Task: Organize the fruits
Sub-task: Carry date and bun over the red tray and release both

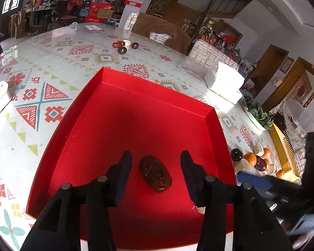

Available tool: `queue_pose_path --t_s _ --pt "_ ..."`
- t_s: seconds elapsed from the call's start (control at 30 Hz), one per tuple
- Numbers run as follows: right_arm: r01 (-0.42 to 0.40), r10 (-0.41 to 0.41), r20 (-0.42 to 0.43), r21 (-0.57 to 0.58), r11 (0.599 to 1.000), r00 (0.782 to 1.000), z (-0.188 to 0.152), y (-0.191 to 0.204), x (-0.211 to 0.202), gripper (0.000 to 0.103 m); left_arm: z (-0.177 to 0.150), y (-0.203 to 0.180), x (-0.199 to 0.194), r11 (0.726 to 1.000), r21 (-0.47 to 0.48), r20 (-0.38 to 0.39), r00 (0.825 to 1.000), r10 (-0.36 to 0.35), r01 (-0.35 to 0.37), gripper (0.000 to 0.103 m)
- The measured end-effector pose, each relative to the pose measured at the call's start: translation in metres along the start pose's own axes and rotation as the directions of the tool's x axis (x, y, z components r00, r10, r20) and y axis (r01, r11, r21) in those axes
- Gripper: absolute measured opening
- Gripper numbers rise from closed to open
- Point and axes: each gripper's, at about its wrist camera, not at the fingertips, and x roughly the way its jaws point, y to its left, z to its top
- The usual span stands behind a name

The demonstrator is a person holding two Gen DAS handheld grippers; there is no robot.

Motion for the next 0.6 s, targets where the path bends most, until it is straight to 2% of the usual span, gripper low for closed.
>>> queue_pose_path --t_s 0.07,0.13,0.17,0.27,0.33,0.4,0.5,0.6 --pt "0.077 -0.077 0.031 0.016 0.997 0.997 0.003 -0.005 -0.006 0.059 -0.002 -0.002 0.003 0.999 0.018 0.008 1.000 0.028 -0.028 0.049" --pt "0.154 -0.154 0.005 0.024 0.988 0.988 0.005 -0.011 -0.002 0.059 -0.004 -0.003 0.004 0.999 0.026 0.010 0.999 0.043 -0.043 0.049" --pt "0.165 -0.165 -0.014 0.037 0.986 0.986 0.005 -0.015 0.004 0.056 -0.005 -0.003 0.004 0.999 0.027 0.008 0.999 0.045 -0.045 0.049" --pt "0.203 -0.197 -0.078 0.075 0.976 0.977 0.002 -0.025 0.018 0.027 -0.008 -0.003 0.000 0.998 0.027 0.015 0.999 0.050 -0.051 0.049" --pt "0.180 -0.172 -0.083 0.106 0.978 0.982 -0.002 -0.028 0.020 0.025 -0.008 -0.003 -0.005 0.998 0.026 0.026 0.998 0.058 -0.059 0.049" --pt "0.191 -0.183 -0.084 0.095 0.977 0.979 -0.004 -0.023 0.019 0.017 -0.008 -0.003 -0.013 0.998 0.024 0.040 0.997 0.063 -0.064 0.050" --pt "0.237 -0.230 -0.090 0.076 0.969 0.969 -0.011 -0.012 0.016 0.018 -0.010 -0.004 -0.026 0.997 0.020 0.065 0.996 0.066 -0.068 0.054" --pt "0.246 -0.238 -0.084 0.097 0.965 0.968 -0.023 -0.008 0.011 0.018 -0.012 -0.006 -0.036 0.998 0.017 0.082 0.995 0.065 -0.067 0.054"
